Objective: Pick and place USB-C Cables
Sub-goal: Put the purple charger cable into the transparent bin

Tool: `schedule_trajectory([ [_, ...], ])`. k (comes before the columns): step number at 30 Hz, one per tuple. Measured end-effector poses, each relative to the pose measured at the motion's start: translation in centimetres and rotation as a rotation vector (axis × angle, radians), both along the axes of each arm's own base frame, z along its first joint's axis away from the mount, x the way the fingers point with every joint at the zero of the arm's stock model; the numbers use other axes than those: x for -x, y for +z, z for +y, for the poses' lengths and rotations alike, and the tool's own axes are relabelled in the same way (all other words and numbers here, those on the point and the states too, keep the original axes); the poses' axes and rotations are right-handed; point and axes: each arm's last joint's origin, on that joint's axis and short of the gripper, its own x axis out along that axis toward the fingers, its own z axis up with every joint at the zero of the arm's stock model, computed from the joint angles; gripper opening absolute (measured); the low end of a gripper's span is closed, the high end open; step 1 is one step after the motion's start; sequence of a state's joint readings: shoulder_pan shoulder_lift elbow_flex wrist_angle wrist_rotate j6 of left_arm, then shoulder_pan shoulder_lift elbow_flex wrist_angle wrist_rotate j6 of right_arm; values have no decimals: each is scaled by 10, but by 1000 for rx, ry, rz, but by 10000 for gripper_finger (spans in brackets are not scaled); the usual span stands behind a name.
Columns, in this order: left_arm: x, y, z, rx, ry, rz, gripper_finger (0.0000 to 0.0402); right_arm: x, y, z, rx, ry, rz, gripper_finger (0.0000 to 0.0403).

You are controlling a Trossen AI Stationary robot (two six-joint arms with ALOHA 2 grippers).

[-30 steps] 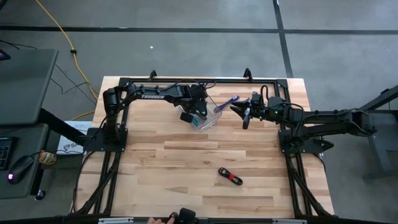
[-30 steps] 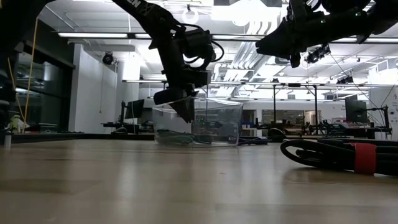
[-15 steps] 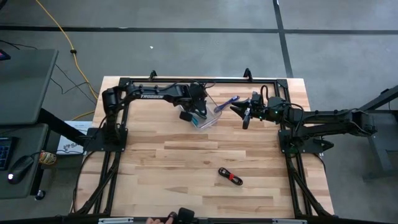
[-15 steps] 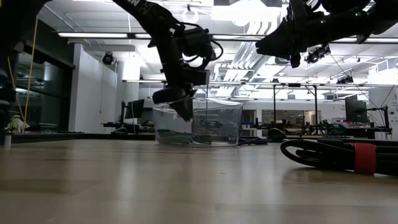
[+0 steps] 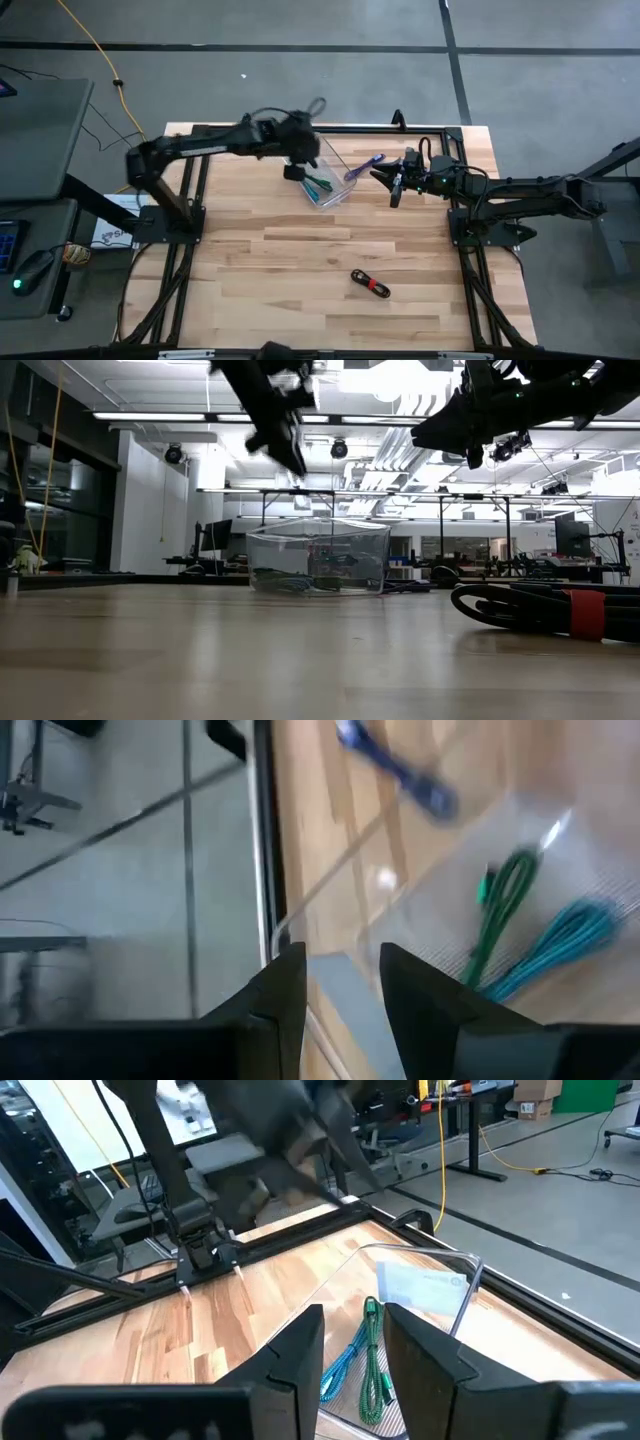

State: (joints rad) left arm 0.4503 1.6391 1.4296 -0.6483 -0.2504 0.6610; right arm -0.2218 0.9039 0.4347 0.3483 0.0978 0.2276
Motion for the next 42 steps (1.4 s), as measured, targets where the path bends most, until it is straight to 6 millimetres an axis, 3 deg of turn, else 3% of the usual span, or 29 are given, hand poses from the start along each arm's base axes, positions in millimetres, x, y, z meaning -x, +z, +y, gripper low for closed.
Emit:
schedule_trajectory([
  [6,44,59,-15,224,-43,-377,105,0,0,0,1,0,1,99],
  [10,73,64,-30,349,-180,-585,97,0,0,0,3,1,1,99],
  [14,100,40,-48,319,-219,-739,91,0,0,0,5,1,2,99],
  [23,150,-59,-75,286,-216,-1142,90,0,0,0,3,1,0,99],
  [27,165,-87,-84,310,-217,-1242,90,0,1,0,10,1,-8,99],
  [42,171,-90,-86,282,-199,-1283,90,0,2,0,30,3,-12,99],
])
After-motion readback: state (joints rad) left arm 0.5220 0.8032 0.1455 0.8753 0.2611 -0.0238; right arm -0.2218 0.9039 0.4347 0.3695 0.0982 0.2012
